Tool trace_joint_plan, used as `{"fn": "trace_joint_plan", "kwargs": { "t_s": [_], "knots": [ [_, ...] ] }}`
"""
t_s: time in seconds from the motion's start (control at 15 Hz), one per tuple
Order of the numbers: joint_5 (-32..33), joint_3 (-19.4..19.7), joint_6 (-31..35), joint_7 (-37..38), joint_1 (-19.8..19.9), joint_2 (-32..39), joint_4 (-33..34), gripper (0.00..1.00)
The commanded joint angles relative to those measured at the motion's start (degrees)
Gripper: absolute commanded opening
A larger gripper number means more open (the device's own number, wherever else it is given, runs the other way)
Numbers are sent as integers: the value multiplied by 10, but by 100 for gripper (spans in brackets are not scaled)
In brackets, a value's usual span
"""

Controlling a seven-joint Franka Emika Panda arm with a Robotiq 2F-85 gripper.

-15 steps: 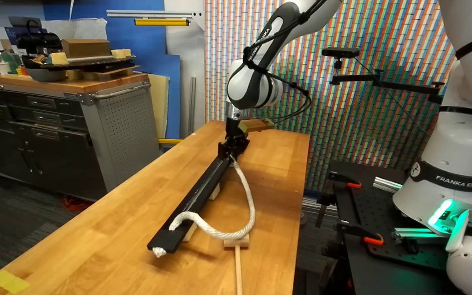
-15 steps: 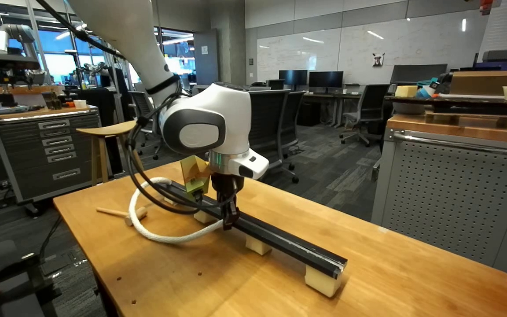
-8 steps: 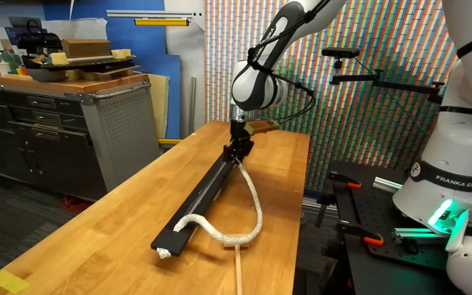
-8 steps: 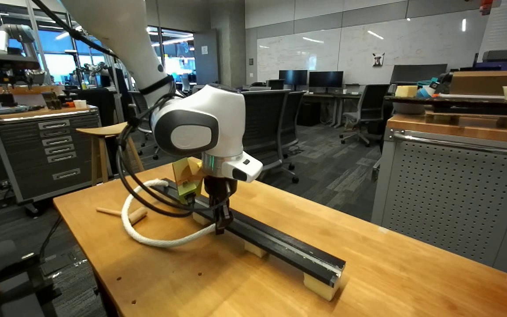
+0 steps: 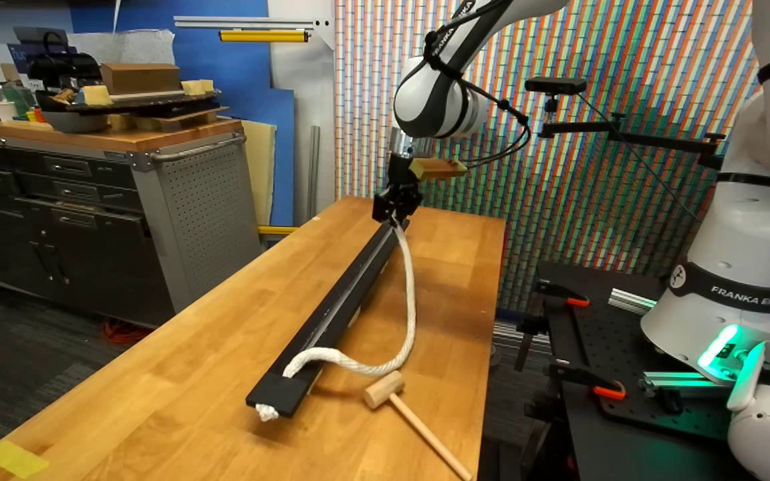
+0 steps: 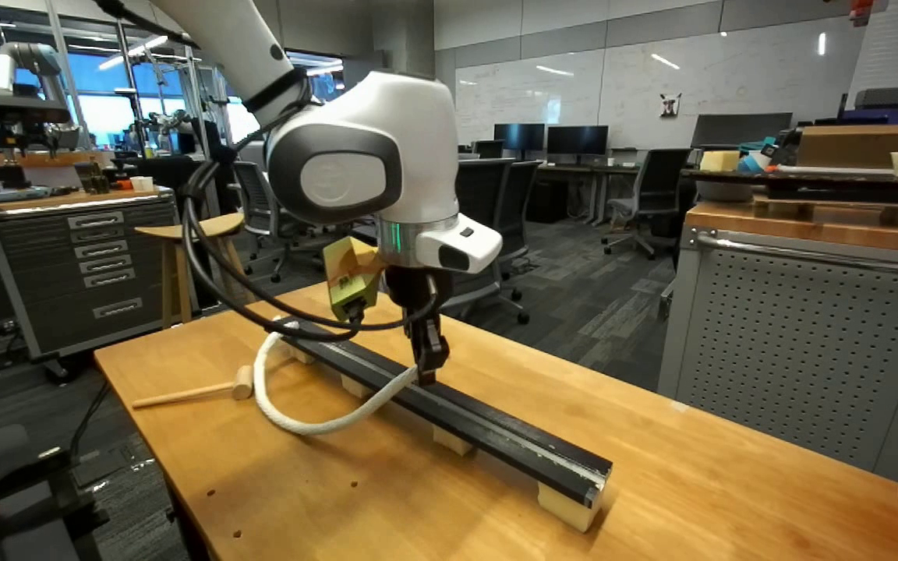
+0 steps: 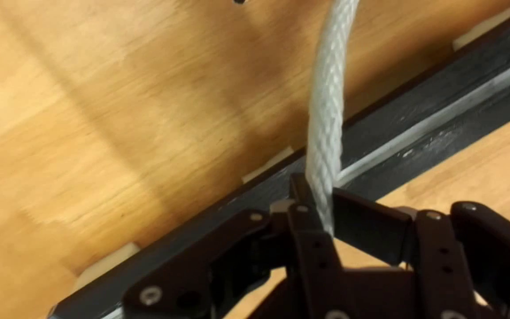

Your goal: Stretch the white rope and fit in the middle space of the object

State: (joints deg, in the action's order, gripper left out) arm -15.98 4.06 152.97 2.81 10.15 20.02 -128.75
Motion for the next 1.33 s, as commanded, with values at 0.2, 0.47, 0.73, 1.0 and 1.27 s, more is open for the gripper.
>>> {"fn": "trace_joint_plan", "kwargs": {
  "t_s": [0.2,0.47,0.73,1.0,1.27],
  "knots": [
    [-15,38,-74,9,41,-36,54,3],
    [-38,41,-111,22,53,-18,103,3],
    [-54,44,-129,40,56,-1,148,3],
    [-70,48,-125,70,62,26,182,3],
    [-66,52,-120,96,63,58,202,3]
  ]
}}
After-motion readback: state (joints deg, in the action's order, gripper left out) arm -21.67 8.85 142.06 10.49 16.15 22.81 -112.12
